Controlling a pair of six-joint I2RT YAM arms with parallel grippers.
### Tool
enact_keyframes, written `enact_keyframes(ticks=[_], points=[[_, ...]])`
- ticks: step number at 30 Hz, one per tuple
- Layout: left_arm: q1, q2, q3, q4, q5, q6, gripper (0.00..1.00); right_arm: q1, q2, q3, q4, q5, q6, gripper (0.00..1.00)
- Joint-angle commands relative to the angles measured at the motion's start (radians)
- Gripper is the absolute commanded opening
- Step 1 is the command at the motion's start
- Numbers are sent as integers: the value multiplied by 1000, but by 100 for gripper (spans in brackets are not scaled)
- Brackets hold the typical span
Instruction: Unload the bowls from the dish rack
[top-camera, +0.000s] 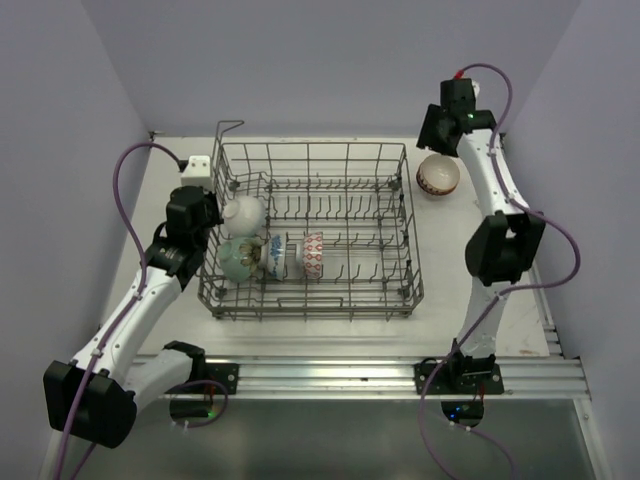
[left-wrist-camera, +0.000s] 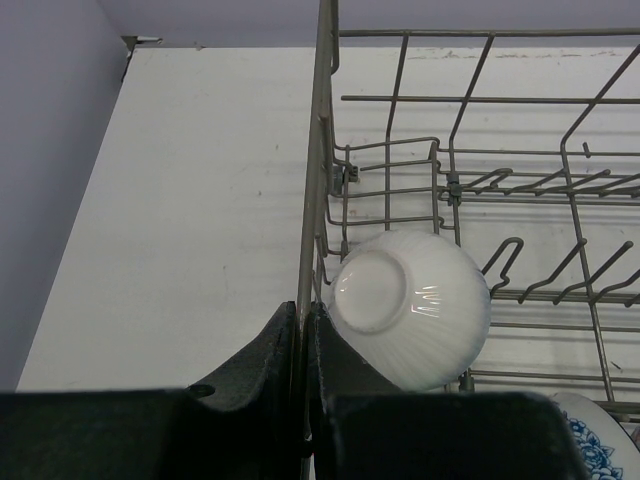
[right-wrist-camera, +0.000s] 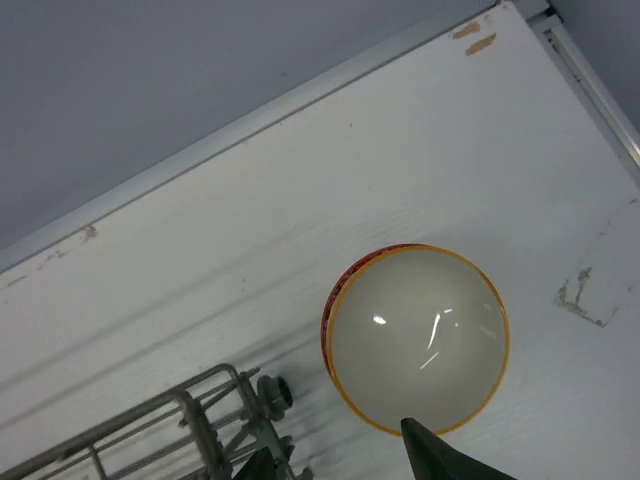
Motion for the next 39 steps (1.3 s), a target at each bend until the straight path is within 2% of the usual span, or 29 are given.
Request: enact_keyframes(ticks=[1, 3, 4, 9, 11, 14, 18, 22, 25, 39], points=[[-6, 17, -5, 25, 79, -20, 0, 41, -313, -169, 30, -13, 13, 57], [-6, 20, -8, 33, 73, -16, 0, 89, -404, -318, 66, -13, -2, 55], [-6, 25, -1, 31, 72, -16, 0, 106, -496, -357, 76, -5, -11, 55], [-6, 23, -8, 36, 73, -20, 0, 230, -755, -590, 94, 47, 36, 58], [-8, 20, -8, 36, 75, -22, 0, 236, -870, -668, 161, -60, 70, 58], [-20, 6, -11, 36, 69, -20, 0, 276, -947, -819, 270, -225, 153, 49], [-40, -7, -14, 36, 44, -13, 0, 395, -932, -952, 316, -332, 194, 45], [-49, -7, -14, 34, 38, -10, 0, 443, -938, -1130, 586, -514, 312, 45], [-49, -6, -11, 33, 39, -8, 0, 475, -899, -1170, 671, -510, 346, 50], [-54, 8, -5, 21, 13, -7, 0, 547, -736, -1247, 896, -582, 430, 50]])
